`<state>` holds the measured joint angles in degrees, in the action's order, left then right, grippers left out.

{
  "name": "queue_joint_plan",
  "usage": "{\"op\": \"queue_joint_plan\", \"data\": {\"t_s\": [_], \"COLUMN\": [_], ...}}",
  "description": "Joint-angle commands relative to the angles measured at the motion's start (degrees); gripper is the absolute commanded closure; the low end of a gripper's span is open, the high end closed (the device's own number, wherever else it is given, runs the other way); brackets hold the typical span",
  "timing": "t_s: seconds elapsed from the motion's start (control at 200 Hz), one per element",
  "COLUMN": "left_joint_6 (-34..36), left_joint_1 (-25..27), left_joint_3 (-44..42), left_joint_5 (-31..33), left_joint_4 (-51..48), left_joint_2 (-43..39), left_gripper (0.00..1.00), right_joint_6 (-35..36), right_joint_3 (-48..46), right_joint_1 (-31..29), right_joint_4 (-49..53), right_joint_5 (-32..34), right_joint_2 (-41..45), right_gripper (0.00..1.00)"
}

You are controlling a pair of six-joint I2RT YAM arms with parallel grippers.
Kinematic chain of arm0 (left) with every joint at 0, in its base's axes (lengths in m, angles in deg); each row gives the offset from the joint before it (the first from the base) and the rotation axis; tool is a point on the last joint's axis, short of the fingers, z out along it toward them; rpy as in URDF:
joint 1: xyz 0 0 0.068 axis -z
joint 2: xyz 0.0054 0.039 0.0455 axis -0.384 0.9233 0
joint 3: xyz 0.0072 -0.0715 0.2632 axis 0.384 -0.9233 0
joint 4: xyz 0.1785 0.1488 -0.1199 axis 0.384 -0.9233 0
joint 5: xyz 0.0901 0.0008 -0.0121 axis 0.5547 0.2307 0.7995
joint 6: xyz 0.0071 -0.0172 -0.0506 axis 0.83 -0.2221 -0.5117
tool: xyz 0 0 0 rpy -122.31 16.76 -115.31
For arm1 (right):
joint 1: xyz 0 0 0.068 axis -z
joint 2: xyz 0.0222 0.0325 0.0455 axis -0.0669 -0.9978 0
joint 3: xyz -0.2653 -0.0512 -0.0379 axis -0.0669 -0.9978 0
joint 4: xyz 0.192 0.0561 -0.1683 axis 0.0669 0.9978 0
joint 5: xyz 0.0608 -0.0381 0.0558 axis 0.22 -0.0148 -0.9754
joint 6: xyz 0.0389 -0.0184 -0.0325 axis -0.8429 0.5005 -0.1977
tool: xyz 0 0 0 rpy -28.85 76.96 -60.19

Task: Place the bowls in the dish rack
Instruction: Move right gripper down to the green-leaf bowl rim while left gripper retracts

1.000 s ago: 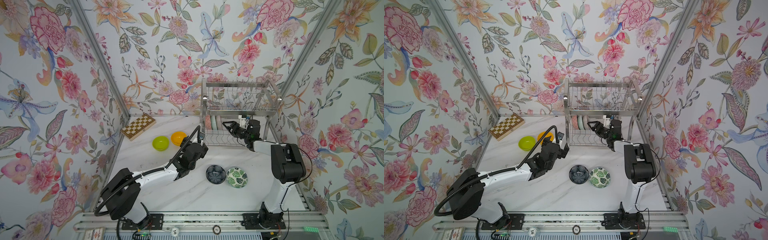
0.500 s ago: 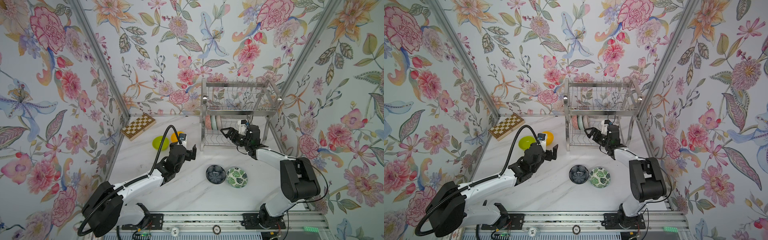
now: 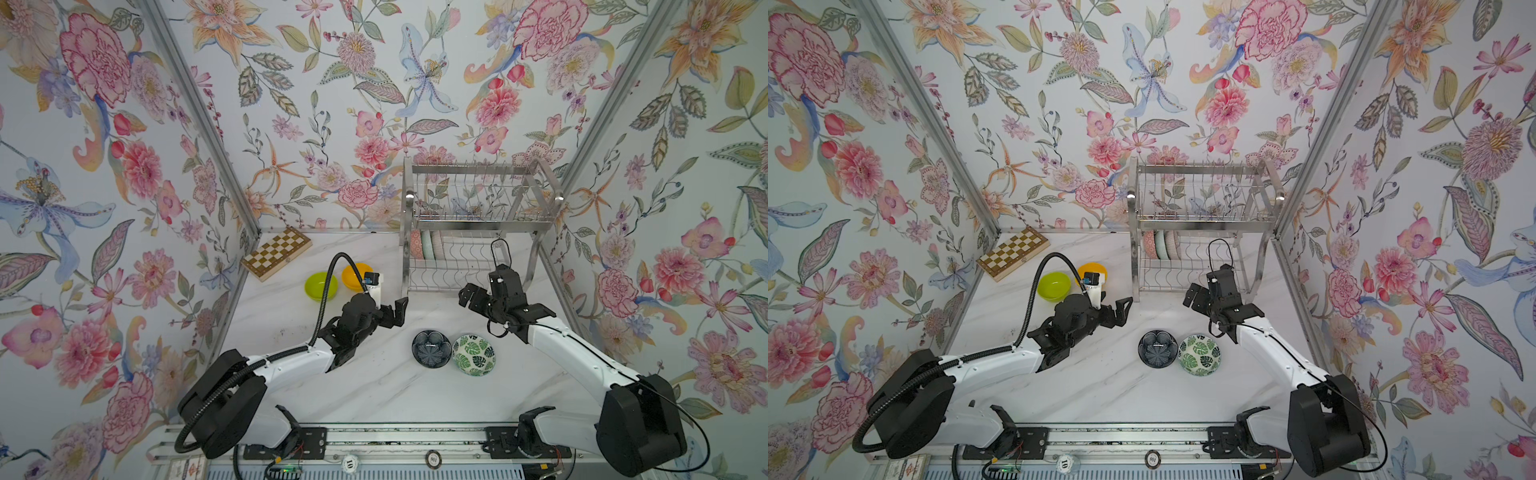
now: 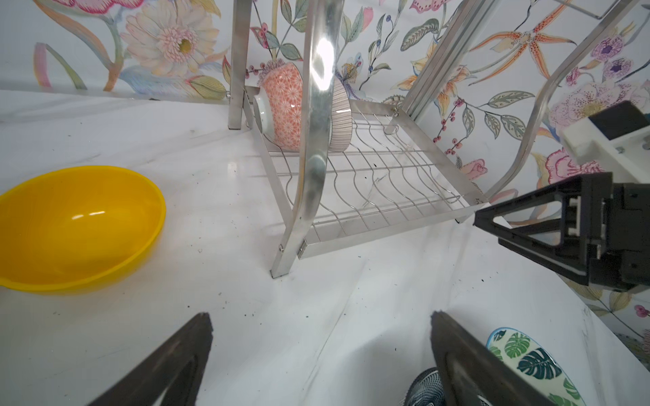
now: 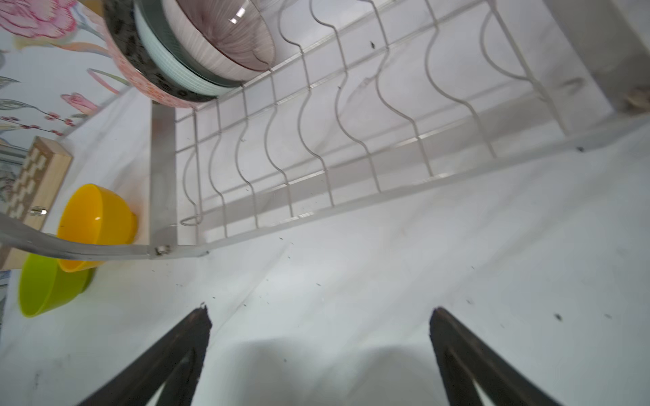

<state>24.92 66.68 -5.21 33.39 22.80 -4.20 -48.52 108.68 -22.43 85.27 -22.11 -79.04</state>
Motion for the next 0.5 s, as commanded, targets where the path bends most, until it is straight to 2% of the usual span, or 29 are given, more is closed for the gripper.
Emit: {"op": "queue_joint_plan", "data": {"t_s": [0.0,0.19,0.35,0.495], "left_joint_6": [-0.9,0.1,0.8,1.9], "left_joint_1": [1.9,3.9,4.7,4.9], "left_joint_3": [2.6,5.2,6.4,6.4], "left_joint_5": [-2.8,-3.1,-3.2,-2.5], "left_joint_4": [2.3,2.6,2.7,2.3], "left_joint_2": [2.1,4.9,6.3,6.3], "left_gripper": [0.01,0.01,0.01,0.01], "right_joint_6": [-0.1,-2.9,-4.7,-6.1], "right_joint_3": [-3.6,-8.9,-12.8,-16.2], "right_joint_1": [0.2,0.4,0.3,-0.2], "right_joint_4": [9.9,13.2,13.8,12.9], "right_joint_5": [4.3,2.2,-1.6,-2.8], "right_joint_2": [3.7,11.9,14.6,16.5], "right_gripper": [0.01,0.02,0.19,0.28]}}
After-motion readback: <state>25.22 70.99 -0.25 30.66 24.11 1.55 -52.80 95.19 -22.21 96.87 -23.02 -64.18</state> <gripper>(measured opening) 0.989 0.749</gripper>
